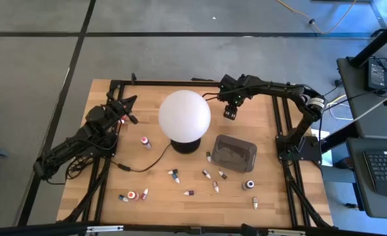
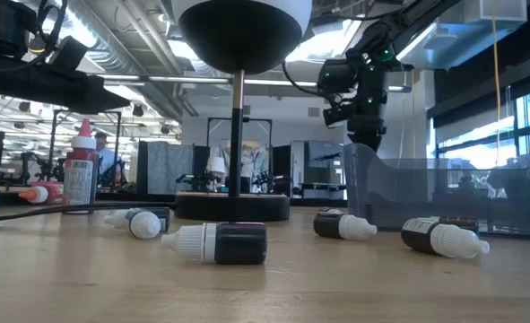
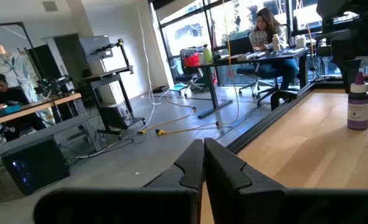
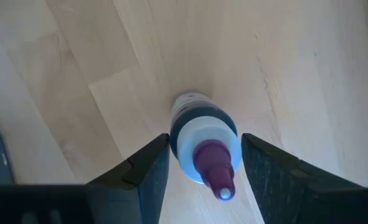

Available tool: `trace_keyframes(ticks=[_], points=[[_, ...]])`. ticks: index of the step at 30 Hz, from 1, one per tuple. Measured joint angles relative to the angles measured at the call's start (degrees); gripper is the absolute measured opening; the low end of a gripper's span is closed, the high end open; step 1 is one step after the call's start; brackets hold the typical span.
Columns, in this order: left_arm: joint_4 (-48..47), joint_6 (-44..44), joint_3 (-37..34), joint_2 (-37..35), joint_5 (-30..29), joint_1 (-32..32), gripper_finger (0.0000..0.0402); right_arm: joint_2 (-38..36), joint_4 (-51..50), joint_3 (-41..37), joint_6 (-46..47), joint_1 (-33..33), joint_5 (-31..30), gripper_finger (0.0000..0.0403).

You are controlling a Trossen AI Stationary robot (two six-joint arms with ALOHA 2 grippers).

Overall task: Pick & Place food coloring
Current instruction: Put the large purple food coloring bottle into the black container

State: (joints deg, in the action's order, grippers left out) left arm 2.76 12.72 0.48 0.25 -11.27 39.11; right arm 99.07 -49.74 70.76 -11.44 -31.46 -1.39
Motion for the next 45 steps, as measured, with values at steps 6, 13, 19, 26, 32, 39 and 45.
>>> trace_keyframes(ticks=[6,13,19,26,32,39,45], points=[[0.0,0.0,0.0,0.0,0.0,0.0,0.0012,0.0,0.0,0.0,0.4,0.0,0.2,0.0199],[0.0,0.0,0.0,0.0,0.0,0.0,0.0009,0.0,0.0,0.0,0.4,0.2,4.2,0.0176],[0.0,0.0,0.0,0.0,0.0,0.0,0.0011,-0.4,0.1,0.1,0.4,0.2,4.1,0.0136],[0.0,0.0,0.0,0.0,0.0,0.0,0.0010,-0.3,0.8,0.2,-0.3,0.2,4.1,0.0132],[0.0,0.0,0.0,0.0,0.3,0.0,0.0009,-0.4,0.0,0.4,-0.8,0.2,4.0,0.0132],[0.0,0.0,0.0,0.0,0.3,0.0,0.0012,-4.3,-4.5,4.5,0.0,2.3,3.3,0.0132],[0.0,0.0,0.0,0.0,0.3,0.0,0.0008,-8.1,-15.4,9.6,4.3,7.5,1.7,0.0132]])
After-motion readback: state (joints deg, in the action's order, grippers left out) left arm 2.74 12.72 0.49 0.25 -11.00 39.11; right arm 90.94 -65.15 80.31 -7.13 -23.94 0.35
